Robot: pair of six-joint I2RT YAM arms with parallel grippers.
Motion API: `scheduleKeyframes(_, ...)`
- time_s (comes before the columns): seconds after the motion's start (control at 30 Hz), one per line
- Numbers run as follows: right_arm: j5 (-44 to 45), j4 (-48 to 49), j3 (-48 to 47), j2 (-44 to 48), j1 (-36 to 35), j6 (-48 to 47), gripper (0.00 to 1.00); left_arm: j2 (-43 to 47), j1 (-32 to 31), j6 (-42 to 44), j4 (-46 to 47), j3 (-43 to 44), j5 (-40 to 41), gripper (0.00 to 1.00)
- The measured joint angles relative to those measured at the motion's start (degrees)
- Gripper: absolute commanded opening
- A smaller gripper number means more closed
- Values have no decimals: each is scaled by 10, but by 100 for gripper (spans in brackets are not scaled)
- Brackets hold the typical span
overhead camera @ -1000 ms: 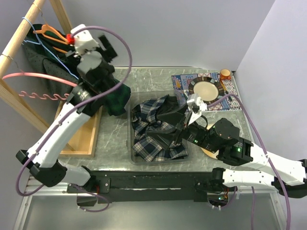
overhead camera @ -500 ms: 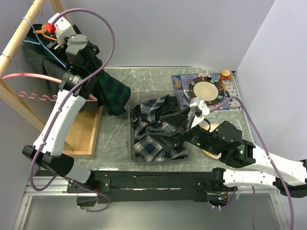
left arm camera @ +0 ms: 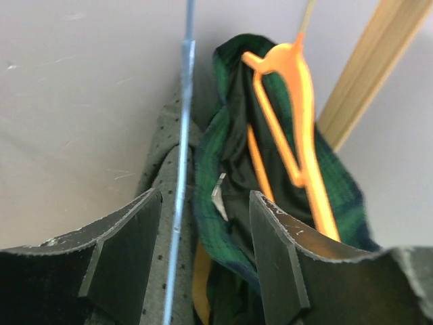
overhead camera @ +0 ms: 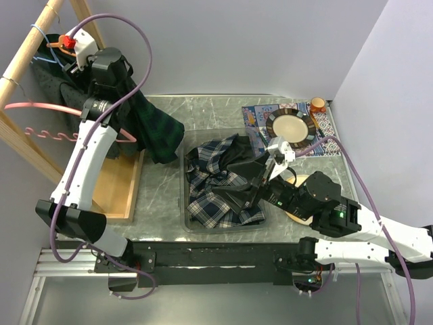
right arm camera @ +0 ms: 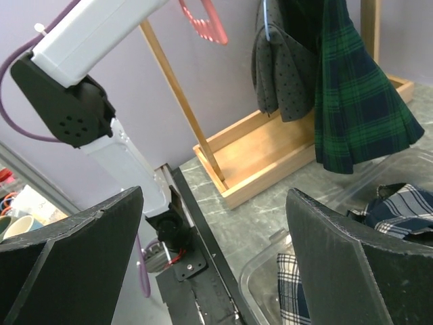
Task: Remove the skirt from the hanger
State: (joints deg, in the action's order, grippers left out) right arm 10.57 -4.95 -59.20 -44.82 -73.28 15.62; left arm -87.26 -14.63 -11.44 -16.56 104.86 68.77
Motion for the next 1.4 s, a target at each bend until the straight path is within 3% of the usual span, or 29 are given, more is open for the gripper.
scheduleKeyframes(0.17, 11, -2, 0, -2, 0, -1, 93, 0, 22, -13, -9, -23, -5, 58)
scheduleKeyframes(0.5, 25, -4, -13, -31, -1, -14, 94, -3, 32, -26, -13, -40, -30, 34)
scheduleKeyframes(0.6, 26, -4, -13, -31, -1, -17, 95, -4, 33, -28, -16, -40, -46, 18)
scheduleKeyframes(0.63, 25, -3, -13, -30, -1, -18, 96, -7, 34, -28, -23, -34, -49, 17)
scheduleKeyframes(0.67, 25, -3, -13, -29, -1, -18, 96, -11, 34, -28, -26, -28, -51, 17)
scheduleKeyframes(0.87, 31, -1, -13, -9, -1, -21, 96, -20, 42, -23, -38, -18, -67, 41)
scheduleKeyframes(1.13, 64, 3, -22, 4, -1, -42, 95, -19, 75, -48, -77, -17, -115, 42)
scheduleKeyframes(1.17, 68, 4, -24, 4, -1, -46, 95, -19, 76, -48, -81, -17, -119, 40)
scheduleKeyframes(1.27, 73, 12, -26, 4, -1, -54, 95, -19, 76, -46, -83, -17, -125, 14)
scheduleKeyframes(1.33, 74, 13, -26, 4, -1, -57, 95, -16, 76, -47, -79, -21, -133, 1)
scheduleKeyframes(1.4, 74, 13, -26, 3, -1, -61, 95, -10, 76, -45, -80, -24, -134, 1)
